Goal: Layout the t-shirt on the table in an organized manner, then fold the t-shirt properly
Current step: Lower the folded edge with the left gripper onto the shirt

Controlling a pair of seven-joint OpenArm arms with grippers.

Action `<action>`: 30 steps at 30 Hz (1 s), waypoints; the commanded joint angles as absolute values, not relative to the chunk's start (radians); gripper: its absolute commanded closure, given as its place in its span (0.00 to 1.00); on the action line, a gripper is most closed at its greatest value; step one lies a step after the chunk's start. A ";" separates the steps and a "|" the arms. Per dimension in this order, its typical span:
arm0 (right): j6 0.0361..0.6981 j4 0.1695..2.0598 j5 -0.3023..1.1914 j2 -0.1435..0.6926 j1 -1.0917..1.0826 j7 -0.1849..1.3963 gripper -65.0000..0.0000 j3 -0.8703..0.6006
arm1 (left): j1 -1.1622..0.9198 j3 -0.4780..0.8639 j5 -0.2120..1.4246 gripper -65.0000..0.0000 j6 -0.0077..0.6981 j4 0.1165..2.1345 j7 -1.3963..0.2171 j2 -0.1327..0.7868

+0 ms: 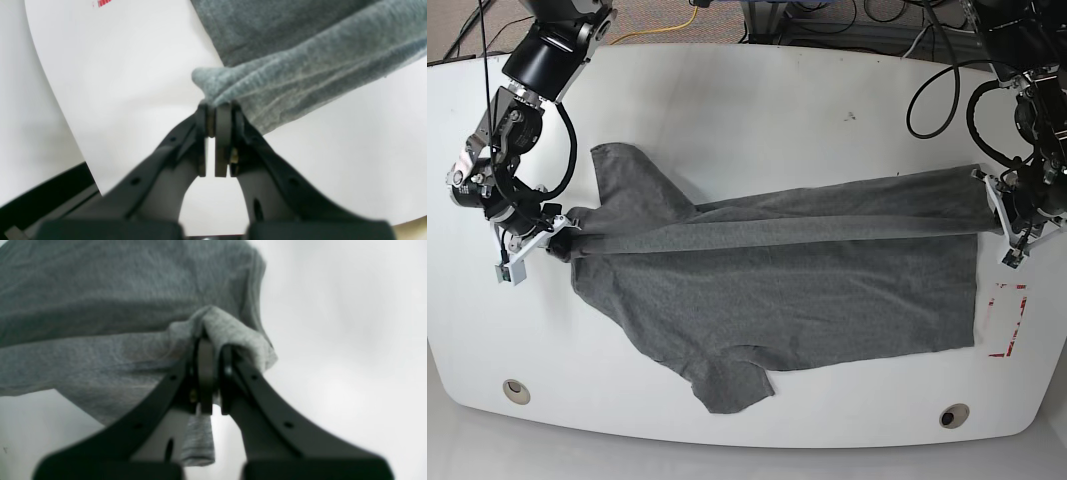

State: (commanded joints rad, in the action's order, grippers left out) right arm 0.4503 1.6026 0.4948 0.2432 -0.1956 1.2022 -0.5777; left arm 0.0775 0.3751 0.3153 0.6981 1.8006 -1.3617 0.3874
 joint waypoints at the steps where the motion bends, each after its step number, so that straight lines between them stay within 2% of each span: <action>1: 0.450 1.601 0.495 0.248 -0.194 1.202 1.00 -0.579 | 0.077 0.374 0.315 0.99 0.698 1.801 -1.360 0.387; 8: 0.450 1.609 0.501 0.251 -0.139 1.202 1.00 -0.582 | 0.077 0.372 0.309 0.99 0.698 1.793 -1.300 0.389; 13: 0.449 1.675 0.503 0.259 -0.059 1.205 1.00 -0.584 | 0.097 0.346 0.225 0.99 0.698 1.698 -1.262 0.390; 19: 0.449 1.735 0.503 0.252 -0.007 1.205 1.00 -0.584 | 0.114 0.346 0.217 0.99 0.698 1.649 -1.251 0.390; 23: 0.449 1.736 0.498 0.251 -0.015 1.205 1.00 -0.584 | 0.137 0.318 0.216 0.99 0.698 1.646 -1.219 0.390; 30: 0.449 1.653 0.492 0.257 -0.108 1.201 1.00 -0.582 | 0.217 0.260 0.214 0.99 0.698 1.520 -1.198 0.390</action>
State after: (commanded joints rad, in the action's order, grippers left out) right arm 0.4488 1.6533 0.4918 0.2570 -0.1082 1.2006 -0.5823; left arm 0.2171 0.2601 0.2140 0.6981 1.5198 -1.1976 0.3905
